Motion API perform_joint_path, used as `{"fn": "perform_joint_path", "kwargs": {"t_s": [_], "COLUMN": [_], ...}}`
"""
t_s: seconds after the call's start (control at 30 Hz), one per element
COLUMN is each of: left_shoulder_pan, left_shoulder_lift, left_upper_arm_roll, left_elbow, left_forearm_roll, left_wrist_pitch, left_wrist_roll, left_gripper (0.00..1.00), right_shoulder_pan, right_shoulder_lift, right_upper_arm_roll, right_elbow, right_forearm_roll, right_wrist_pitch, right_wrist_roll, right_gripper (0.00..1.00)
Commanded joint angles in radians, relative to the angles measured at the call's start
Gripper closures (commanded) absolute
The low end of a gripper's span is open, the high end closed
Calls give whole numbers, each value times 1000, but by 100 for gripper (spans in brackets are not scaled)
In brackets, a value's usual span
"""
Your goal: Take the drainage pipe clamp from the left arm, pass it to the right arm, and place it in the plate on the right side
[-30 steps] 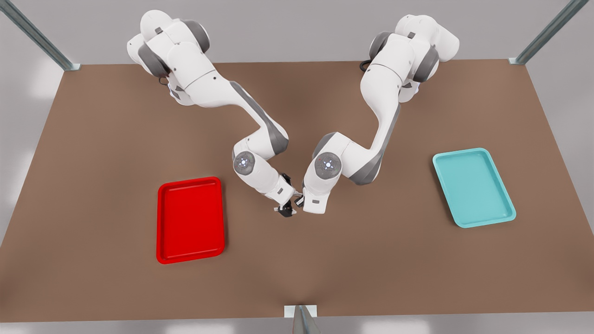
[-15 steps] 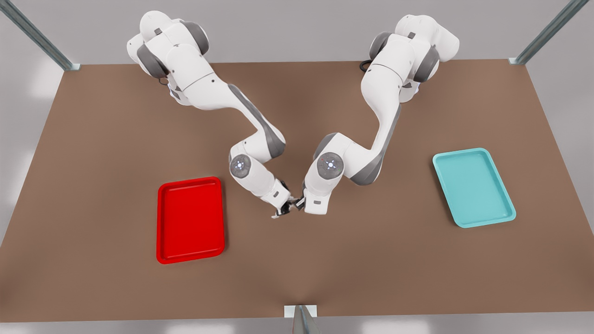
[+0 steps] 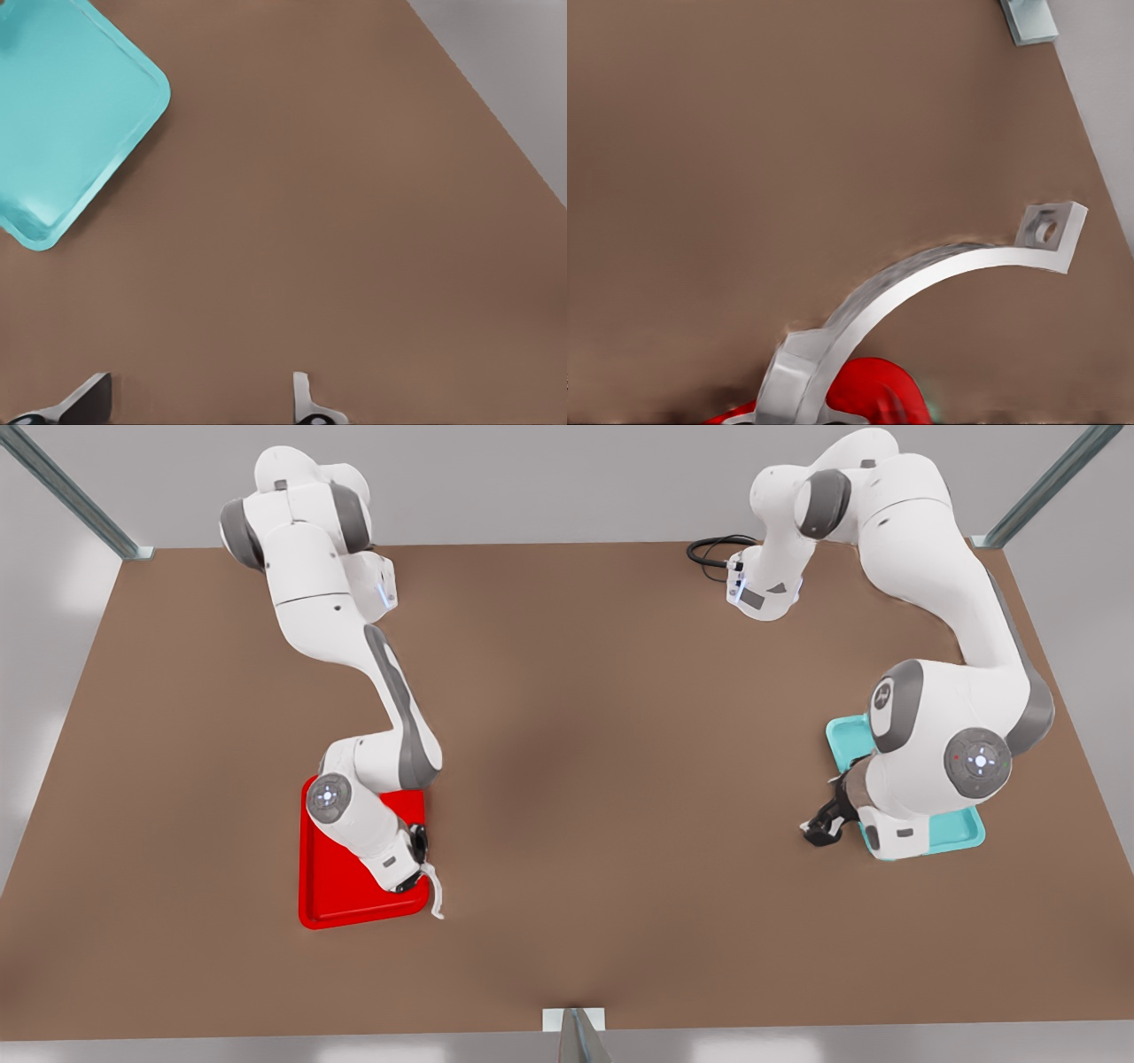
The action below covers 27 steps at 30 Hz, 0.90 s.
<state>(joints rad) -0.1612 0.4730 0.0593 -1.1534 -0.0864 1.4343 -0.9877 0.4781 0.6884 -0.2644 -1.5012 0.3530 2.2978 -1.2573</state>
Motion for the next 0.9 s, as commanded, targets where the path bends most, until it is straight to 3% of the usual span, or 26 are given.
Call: {"fn": "perform_joint_path", "kwargs": {"t_s": [0.0, 0.07, 0.17, 0.33, 0.37, 0.4, 0.63, 0.7, 0.77, 0.87], "left_shoulder_pan": [83, 52, 11, 12, 12, 12, 12, 12, 12, 12], "left_shoulder_lift": [-160, -132, -67, -56, -56, -56, -56, -56, -56, -56], "left_upper_arm_roll": [-82, -92, -141, -138, -138, -138, -138, -138, -138, -138], "left_elbow": [-232, -200, 32, 38, 38, 38, 38, 38, 38, 37], "left_forearm_roll": [79, 99, 143, 177, 177, 177, 177, 177, 175, 175], "left_wrist_pitch": [10, -66, -202, -201, -201, -201, -201, -201, -203, -204], "left_wrist_roll": [937, 888, 914, 913, 913, 913, 913, 913, 913, 913], "left_gripper": [0, 0, 0, 0, 0, 0, 0, 0, 0, 0], "right_shoulder_pan": [0, 10, 13, 17, 10, 5, 4, -38, -29, -29], "right_shoulder_lift": [-21, -73, -115, -92, -86, -86, -121, -153, -282, -460], "right_upper_arm_roll": [-73, -113, -113, -108, -107, -107, -107, -136, -228, -233], "right_elbow": [-56, -158, -277, -297, -295, -295, -231, 68, 87, 32], "right_forearm_roll": [-55, -91, -94, -91, -80, -80, -75, -83, -209, -261], "right_wrist_pitch": [-126, -124, -106, -38, -37, -32, -96, -671, -795, -861], "right_wrist_roll": [117, 136, 145, 151, 154, 154, 177, 843, 1090, 1250], "right_gripper": [79, 79, 79, 79, 27, 0, 0, 0, 0, 0]}}
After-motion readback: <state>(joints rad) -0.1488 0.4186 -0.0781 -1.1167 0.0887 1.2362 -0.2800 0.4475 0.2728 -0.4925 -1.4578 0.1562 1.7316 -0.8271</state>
